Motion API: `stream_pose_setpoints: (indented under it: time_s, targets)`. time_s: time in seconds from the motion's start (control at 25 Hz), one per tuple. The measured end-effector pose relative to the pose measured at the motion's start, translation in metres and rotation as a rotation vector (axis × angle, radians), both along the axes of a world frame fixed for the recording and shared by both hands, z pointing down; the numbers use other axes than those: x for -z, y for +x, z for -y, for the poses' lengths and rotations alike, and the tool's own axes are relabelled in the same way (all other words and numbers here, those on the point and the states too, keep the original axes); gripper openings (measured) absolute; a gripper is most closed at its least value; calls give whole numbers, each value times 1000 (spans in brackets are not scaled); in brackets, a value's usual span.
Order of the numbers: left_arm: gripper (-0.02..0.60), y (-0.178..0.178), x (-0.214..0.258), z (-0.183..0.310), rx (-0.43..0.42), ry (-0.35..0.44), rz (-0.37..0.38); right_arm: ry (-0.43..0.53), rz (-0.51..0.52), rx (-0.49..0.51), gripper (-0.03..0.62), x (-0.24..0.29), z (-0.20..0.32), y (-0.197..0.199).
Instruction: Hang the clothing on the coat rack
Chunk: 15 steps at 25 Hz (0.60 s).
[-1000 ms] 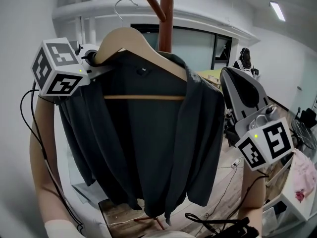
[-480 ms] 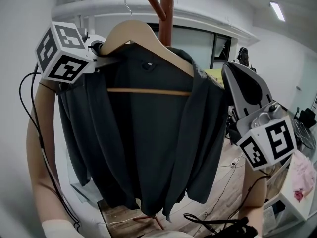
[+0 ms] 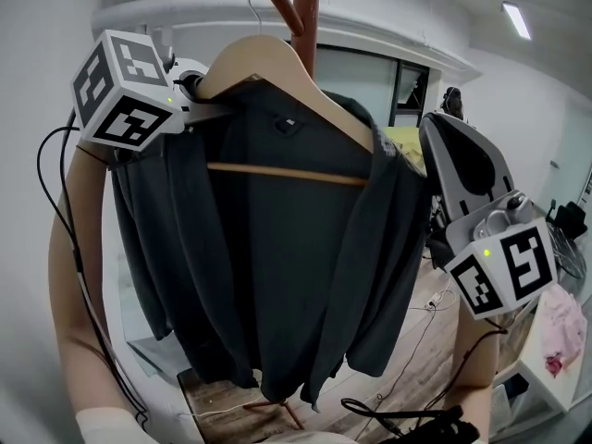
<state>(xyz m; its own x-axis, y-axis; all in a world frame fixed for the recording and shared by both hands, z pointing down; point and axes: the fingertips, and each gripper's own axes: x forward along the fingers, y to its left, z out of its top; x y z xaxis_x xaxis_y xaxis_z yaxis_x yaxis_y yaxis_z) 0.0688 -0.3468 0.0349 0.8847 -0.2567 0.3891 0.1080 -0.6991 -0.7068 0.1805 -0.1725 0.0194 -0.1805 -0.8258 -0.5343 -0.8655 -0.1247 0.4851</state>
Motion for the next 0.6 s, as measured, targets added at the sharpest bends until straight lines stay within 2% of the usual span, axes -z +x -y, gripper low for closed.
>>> stream_pose_setpoints:
  time_s: [0.2,0.6]
  targets:
    - [31,3,-11,0,2,0,30,0,-1,6,21,-1,0,-1]
    - [31,8,-15,9,19,-4,44,-14,37,17,21,-1,6,4]
